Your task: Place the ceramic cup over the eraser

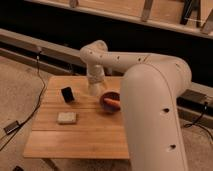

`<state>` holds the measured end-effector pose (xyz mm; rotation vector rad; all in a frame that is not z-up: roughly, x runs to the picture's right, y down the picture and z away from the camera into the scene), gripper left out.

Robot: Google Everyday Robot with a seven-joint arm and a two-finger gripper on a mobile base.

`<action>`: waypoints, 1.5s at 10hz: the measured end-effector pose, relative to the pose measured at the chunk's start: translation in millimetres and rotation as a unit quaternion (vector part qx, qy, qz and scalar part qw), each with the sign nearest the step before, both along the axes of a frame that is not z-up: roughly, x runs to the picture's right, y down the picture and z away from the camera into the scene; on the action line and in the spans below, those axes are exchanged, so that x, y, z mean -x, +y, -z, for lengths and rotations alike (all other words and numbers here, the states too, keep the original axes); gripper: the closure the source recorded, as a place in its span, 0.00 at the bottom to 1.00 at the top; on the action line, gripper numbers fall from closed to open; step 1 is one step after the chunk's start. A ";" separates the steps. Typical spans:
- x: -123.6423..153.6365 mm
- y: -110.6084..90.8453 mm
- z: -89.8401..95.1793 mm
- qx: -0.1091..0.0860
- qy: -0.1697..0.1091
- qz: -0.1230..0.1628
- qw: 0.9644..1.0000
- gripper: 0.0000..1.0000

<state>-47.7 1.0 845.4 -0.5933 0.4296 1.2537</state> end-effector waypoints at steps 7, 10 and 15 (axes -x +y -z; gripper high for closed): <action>17.0 -31.7 -60.8 0.004 -0.032 0.025 0.999 0.35; 18.7 -40.6 -75.5 0.004 -0.036 0.029 0.999 0.35; 19.6 -45.7 -94.9 0.013 -0.040 0.033 0.999 0.39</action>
